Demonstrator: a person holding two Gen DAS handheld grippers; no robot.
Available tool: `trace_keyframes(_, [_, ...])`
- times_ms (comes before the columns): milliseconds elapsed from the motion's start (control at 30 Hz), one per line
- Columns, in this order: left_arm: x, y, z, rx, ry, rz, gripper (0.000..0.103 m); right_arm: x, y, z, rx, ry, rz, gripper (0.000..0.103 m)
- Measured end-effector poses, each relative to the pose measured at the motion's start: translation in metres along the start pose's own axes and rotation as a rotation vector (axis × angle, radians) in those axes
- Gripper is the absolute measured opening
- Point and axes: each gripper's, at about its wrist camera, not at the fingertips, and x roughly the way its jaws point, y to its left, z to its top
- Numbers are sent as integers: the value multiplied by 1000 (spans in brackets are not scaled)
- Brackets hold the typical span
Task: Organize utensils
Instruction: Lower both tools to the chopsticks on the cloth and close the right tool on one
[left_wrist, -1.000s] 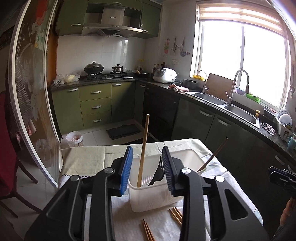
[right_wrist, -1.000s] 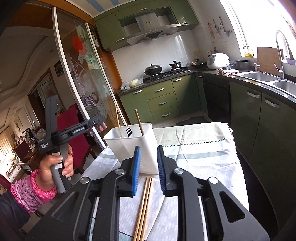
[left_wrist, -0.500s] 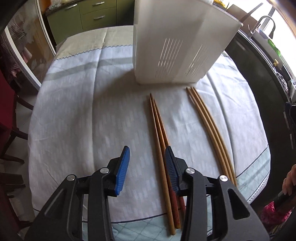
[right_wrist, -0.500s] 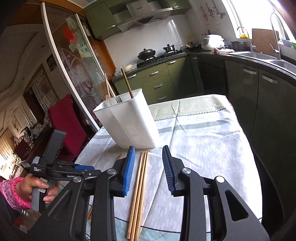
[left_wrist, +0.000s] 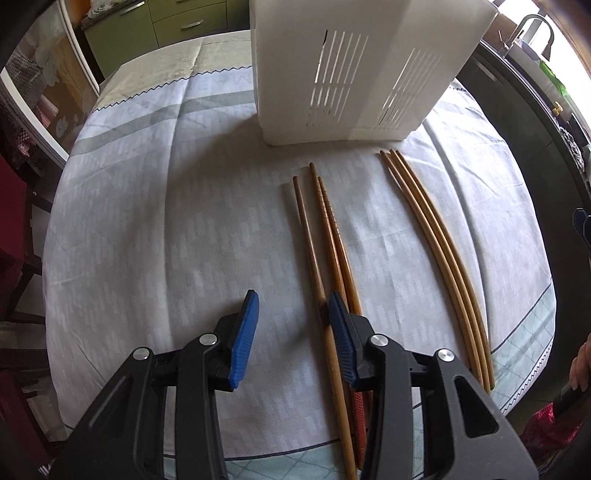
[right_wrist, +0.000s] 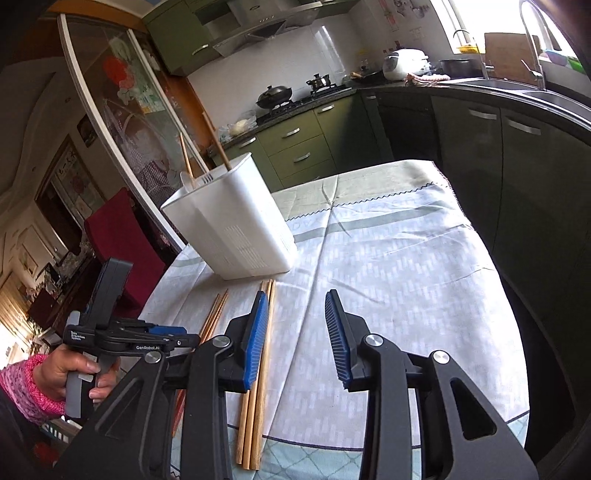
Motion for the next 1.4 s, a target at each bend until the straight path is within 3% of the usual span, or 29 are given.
trace_keyframes(233, [1,11,3,4,11,4,14,74,39,-7,-196,241,-58,32])
trace_keyframes(367, [-1,15,-1,31,1,1,13,107,49,-9,-237,320,-53,32])
trace_keyframes(867, [-3,8,-6,107,-33,1,13,147,60,-12,-361,380,-234,32])
trace_keyframes(1400, [-3,16,-2,70,8,-48,13,163,65,-6,-371,413,-229,31])
